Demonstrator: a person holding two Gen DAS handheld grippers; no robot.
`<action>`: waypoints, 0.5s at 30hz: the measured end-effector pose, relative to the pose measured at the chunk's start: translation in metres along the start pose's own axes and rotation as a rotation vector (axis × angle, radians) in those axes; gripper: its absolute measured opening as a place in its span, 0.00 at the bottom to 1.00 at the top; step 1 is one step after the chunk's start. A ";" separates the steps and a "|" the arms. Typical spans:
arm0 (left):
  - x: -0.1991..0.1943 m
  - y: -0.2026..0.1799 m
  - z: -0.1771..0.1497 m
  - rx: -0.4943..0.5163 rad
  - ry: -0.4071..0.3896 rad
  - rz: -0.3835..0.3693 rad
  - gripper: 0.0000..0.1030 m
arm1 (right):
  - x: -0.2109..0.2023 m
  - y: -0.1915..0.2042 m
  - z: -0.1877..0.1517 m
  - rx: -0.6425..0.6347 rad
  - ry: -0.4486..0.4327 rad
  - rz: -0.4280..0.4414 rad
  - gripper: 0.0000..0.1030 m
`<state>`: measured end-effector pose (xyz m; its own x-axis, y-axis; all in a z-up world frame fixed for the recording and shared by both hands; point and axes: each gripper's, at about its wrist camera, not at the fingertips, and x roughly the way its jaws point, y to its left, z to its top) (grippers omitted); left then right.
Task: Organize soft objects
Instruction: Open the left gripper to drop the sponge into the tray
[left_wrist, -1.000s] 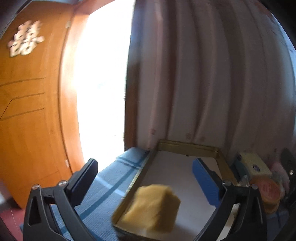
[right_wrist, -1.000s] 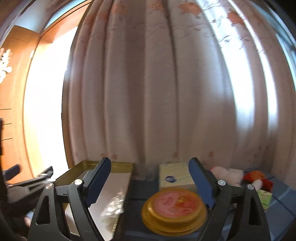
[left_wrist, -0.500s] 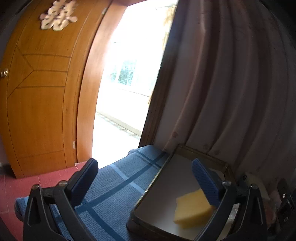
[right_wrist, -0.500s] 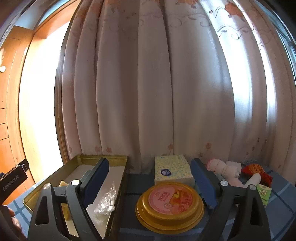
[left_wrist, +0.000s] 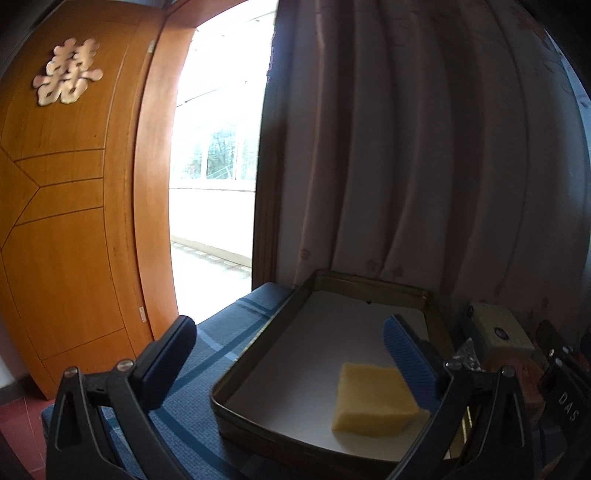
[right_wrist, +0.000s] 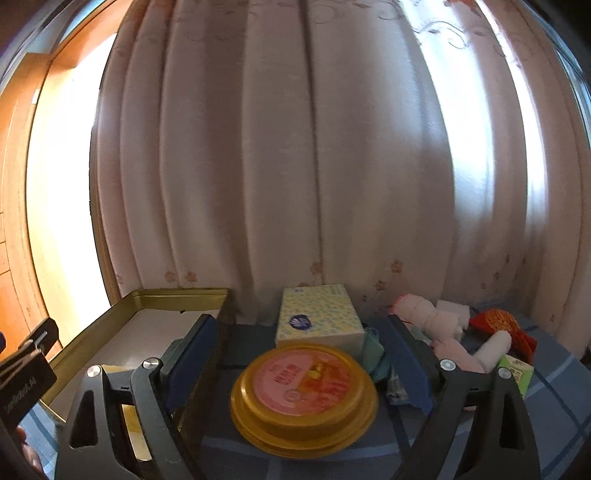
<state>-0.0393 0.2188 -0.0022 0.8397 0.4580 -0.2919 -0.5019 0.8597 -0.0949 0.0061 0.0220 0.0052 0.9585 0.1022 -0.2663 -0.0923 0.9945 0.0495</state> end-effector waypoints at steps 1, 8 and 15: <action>-0.001 -0.003 -0.001 0.007 0.001 -0.004 1.00 | 0.000 -0.002 0.000 0.003 0.001 -0.003 0.89; -0.008 -0.024 -0.006 0.048 0.006 -0.045 1.00 | -0.004 -0.018 -0.001 -0.005 0.006 -0.020 0.89; -0.018 -0.045 -0.012 0.084 0.003 -0.088 1.00 | -0.008 -0.043 0.000 0.014 -0.003 -0.059 0.89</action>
<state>-0.0343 0.1686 -0.0043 0.8790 0.3792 -0.2891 -0.4069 0.9126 -0.0403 0.0022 -0.0221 0.0051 0.9628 0.0431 -0.2667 -0.0316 0.9984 0.0473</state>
